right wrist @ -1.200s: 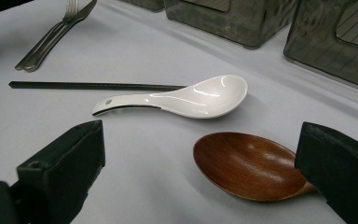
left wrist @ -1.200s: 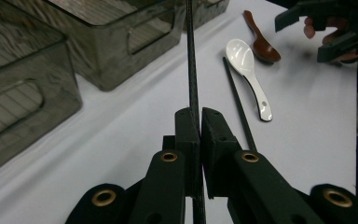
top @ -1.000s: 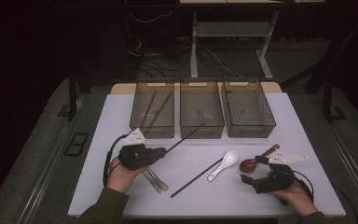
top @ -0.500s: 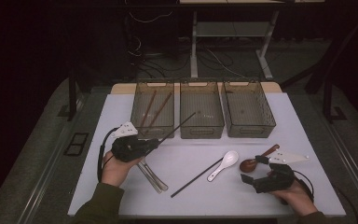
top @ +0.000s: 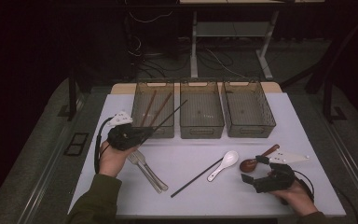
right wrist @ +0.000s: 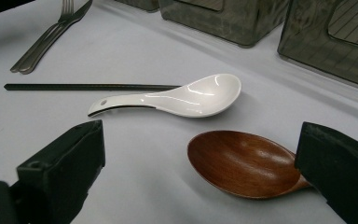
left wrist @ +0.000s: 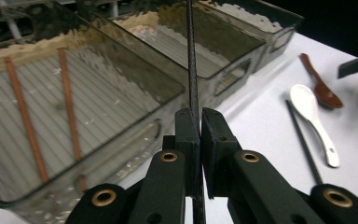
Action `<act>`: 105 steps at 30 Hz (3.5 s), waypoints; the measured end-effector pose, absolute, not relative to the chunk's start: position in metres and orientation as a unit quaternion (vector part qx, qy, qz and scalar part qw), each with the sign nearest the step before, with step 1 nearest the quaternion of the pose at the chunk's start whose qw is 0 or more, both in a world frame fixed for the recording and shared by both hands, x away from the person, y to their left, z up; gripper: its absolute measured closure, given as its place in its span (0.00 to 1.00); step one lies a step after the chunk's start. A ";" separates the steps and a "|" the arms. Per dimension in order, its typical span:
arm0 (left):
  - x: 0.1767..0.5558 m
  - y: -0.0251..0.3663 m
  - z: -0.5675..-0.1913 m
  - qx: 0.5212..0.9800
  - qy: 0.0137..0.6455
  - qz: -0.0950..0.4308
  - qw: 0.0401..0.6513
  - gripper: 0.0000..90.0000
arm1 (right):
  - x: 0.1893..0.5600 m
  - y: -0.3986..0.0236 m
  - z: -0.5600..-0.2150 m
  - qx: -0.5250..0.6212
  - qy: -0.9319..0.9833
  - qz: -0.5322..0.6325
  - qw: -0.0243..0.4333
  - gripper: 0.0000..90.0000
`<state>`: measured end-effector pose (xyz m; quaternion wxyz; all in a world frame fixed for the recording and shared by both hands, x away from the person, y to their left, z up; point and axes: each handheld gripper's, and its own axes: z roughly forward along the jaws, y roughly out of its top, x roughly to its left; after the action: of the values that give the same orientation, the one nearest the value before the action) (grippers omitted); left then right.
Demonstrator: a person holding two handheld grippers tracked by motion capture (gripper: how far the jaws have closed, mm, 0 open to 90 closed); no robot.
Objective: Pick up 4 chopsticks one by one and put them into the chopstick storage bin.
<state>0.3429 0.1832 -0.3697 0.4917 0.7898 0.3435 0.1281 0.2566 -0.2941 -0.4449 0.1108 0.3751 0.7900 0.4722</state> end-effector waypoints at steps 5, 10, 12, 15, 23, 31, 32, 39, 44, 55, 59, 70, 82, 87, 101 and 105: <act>0.354 0.183 -0.368 0.789 0.350 0.139 0.486 0.94 | 0.257 -0.295 -0.445 0.375 0.790 0.473 0.111 0.02; 0.366 0.183 -0.367 0.787 0.358 0.147 0.481 0.94 | 0.257 -0.295 -0.445 0.375 0.790 0.473 0.111 0.02; 0.370 0.183 -0.366 0.787 0.360 0.148 0.480 0.94 | 0.257 -0.295 -0.445 0.375 0.789 0.473 0.111 0.02; 0.377 0.184 -0.364 0.786 0.365 0.152 0.476 0.94 | 0.257 -0.295 -0.445 0.376 0.789 0.473 0.111 0.02; 0.396 0.184 -0.364 0.779 0.382 0.165 0.469 0.94 | 0.257 -0.295 -0.445 0.376 0.789 0.473 0.110 0.02; 0.413 0.179 -0.365 0.779 0.391 0.174 0.458 0.94 | 0.256 -0.295 -0.445 0.376 0.788 0.475 0.109 0.02; 0.415 0.178 -0.366 0.778 0.392 0.173 0.459 0.94 | 0.256 -0.295 -0.444 0.377 0.788 0.475 0.109 0.02; 0.427 0.181 -0.374 0.770 0.415 0.176 0.452 0.94 | 0.256 -0.295 -0.444 0.377 0.788 0.475 0.109 0.02; 0.433 0.184 -0.381 0.764 0.433 0.177 0.445 0.94 | 0.256 -0.295 -0.444 0.376 0.788 0.475 0.109 0.02; 0.446 0.188 -0.391 0.756 0.460 0.174 0.433 0.94 | 0.256 -0.295 -0.444 0.376 0.788 0.475 0.109 0.02; 0.448 0.189 -0.394 0.754 0.467 0.172 0.428 0.94 | 0.256 -0.296 -0.444 0.376 0.788 0.475 0.108 0.02; 0.447 0.187 -0.394 0.752 0.467 0.170 0.433 0.97 | 0.256 -0.296 -0.444 0.376 0.788 0.476 0.109 0.02; 0.441 0.183 -0.386 0.759 0.448 0.166 0.442 0.75 | 0.255 -0.296 -0.444 0.376 0.788 0.475 0.109 0.02; 0.435 0.181 -0.380 0.772 0.427 0.160 0.443 0.66 | 0.255 -0.296 -0.444 0.376 0.788 0.475 0.109 0.02; 0.407 0.163 -0.357 0.788 0.367 0.143 0.473 0.43 | 0.255 -0.296 -0.444 0.376 0.788 0.474 0.110 0.02; 0.396 0.156 -0.354 0.791 0.352 0.141 0.480 0.38 | 0.255 -0.296 -0.444 0.376 0.788 0.475 0.110 0.02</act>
<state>0.3957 0.1557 -0.3542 0.4798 0.7914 0.3518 0.1405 0.2552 -0.2961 -0.4440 0.1105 0.3762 0.7881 0.4746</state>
